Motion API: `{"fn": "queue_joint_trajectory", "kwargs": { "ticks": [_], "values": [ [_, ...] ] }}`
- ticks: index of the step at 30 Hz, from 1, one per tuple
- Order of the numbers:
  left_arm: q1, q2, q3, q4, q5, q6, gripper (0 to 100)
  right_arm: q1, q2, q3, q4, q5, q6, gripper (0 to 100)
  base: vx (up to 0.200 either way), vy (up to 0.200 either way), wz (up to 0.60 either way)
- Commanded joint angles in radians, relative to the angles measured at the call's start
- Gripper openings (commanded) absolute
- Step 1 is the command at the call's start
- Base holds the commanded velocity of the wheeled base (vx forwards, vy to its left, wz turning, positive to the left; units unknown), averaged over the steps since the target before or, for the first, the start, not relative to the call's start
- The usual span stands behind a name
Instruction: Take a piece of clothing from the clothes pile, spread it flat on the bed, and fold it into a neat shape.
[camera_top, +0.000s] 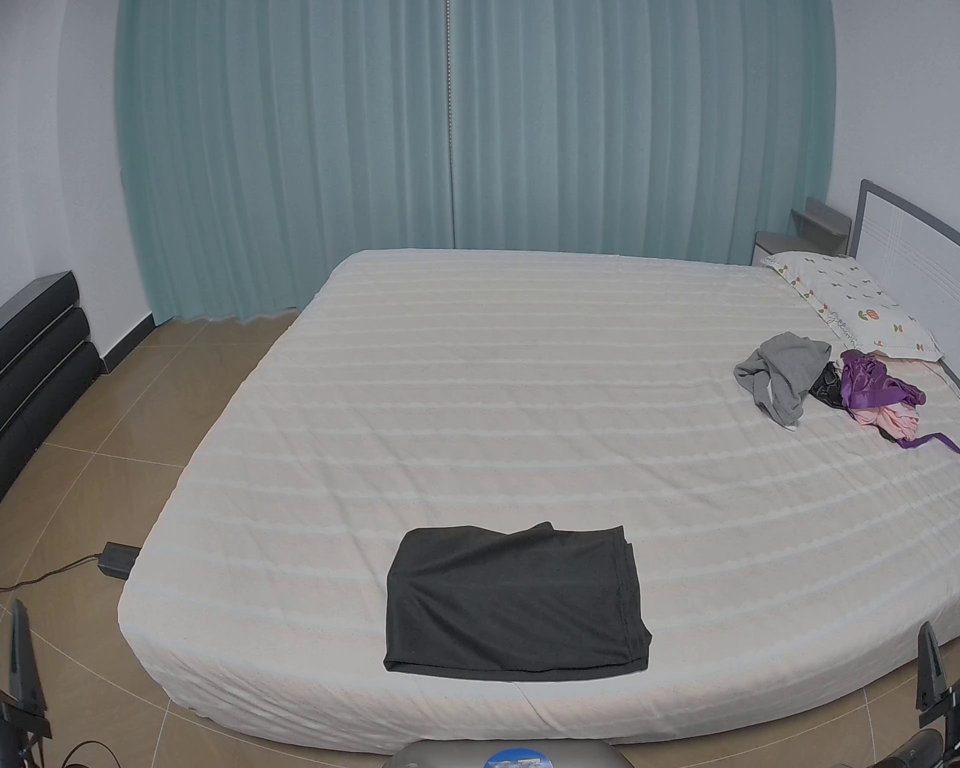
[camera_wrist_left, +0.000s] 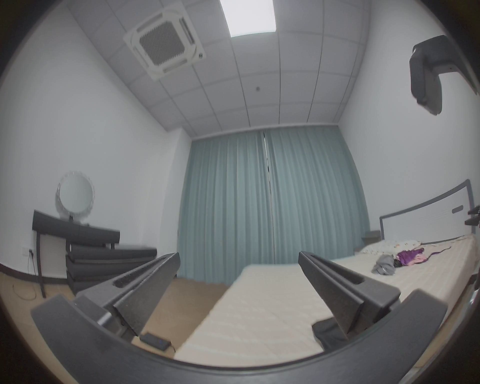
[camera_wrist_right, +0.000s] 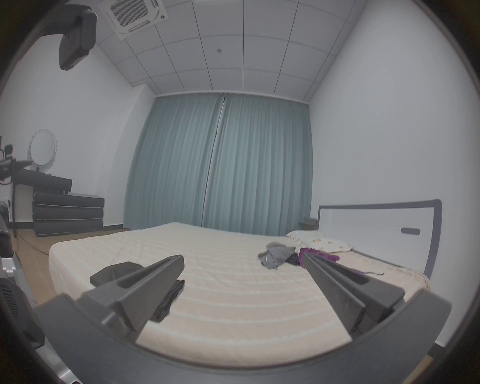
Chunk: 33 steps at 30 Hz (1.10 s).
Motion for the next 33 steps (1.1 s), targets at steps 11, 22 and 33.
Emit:
{"fn": "queue_joint_trajectory", "kwargs": {
  "ticks": [11, 22, 33],
  "values": [
    [0.000, -0.003, 0.023, 0.305, -0.022, -0.097, 100, -0.003, -0.007, 0.009, 0.099, -0.010, 0.106, 100, 0.000, 0.000, 0.00],
    [0.002, -0.001, 0.023, 0.311, -0.047, -0.101, 100, -0.003, -0.009, 0.017, 0.133, 0.030, 0.133, 100, 0.000, 0.000, 0.00],
    [0.000, -0.001, 0.023, 0.346, -0.159, -0.057, 100, 0.000, -0.009, 0.018, 0.132, 0.078, 0.100, 100, 0.000, 0.000, 0.00]
  ]
}}
